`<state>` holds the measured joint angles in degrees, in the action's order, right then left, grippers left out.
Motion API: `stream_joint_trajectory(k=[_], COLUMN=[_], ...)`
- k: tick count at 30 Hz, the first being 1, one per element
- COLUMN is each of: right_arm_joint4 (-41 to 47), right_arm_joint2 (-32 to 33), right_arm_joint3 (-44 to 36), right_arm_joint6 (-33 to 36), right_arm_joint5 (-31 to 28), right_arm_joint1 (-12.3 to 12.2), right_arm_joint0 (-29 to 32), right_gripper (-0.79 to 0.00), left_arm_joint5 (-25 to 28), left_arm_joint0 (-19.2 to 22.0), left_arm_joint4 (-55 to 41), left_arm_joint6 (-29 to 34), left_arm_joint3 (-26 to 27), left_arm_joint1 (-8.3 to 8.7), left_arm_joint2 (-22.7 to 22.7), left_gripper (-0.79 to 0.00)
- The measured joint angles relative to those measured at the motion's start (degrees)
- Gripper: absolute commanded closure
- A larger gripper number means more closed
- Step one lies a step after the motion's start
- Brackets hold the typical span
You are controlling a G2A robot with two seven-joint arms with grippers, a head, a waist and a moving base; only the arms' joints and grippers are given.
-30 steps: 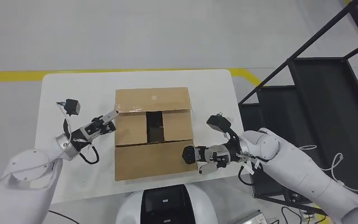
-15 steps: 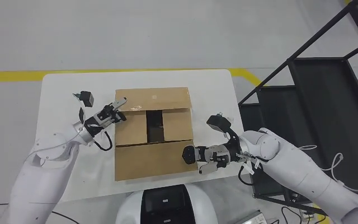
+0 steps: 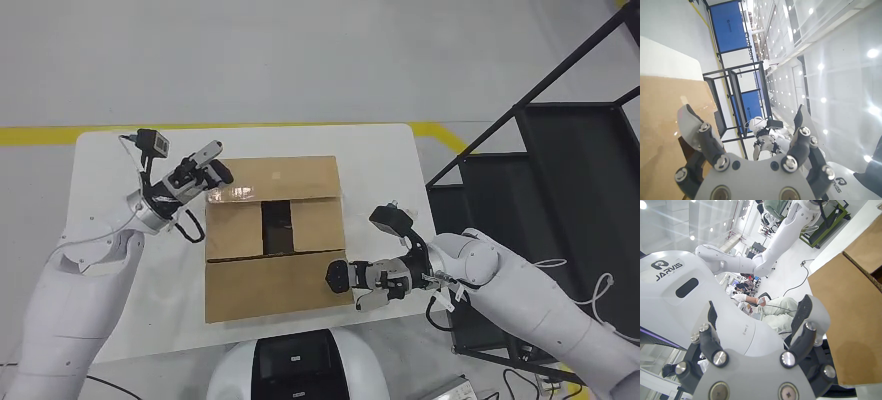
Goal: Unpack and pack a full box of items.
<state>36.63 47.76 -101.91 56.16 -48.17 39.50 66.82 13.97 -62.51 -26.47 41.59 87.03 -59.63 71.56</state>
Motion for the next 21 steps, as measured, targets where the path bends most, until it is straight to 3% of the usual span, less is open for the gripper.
stream_joint_trajectory(k=[3,6,16,21], right_arm_joint4=[0.0,0.0,0.0,0.0], right_arm_joint2=[0.0,0.0,0.0,0.0], right_arm_joint3=[0.0,0.0,0.0,0.0], right_arm_joint6=[0.0,0.0,0.0,0.0], right_arm_joint5=[0.0,0.0,0.0,0.0], right_arm_joint1=[0.0,0.0,0.0,0.0], right_arm_joint0=[0.0,0.0,0.0,0.0], right_gripper=[-0.785,-0.785,-0.785,-0.785], left_arm_joint5=[1.3,2.7,-2.2,-2.6], left_arm_joint0=[3.2,3.4,-7.0,-10.6], left_arm_joint4=[-0.6,-1.4,-2.4,-0.8], left_arm_joint6=[-0.6,1.9,16.9,16.8], left_arm_joint3=[-3.2,-3.7,-1.4,-1.0], left_arm_joint1=[-0.88,-1.14,1.04,1.90], left_arm_joint2=[-2.7,-3.8,1.0,4.7], left_gripper=[-0.785,-0.785,-0.785,-0.785])
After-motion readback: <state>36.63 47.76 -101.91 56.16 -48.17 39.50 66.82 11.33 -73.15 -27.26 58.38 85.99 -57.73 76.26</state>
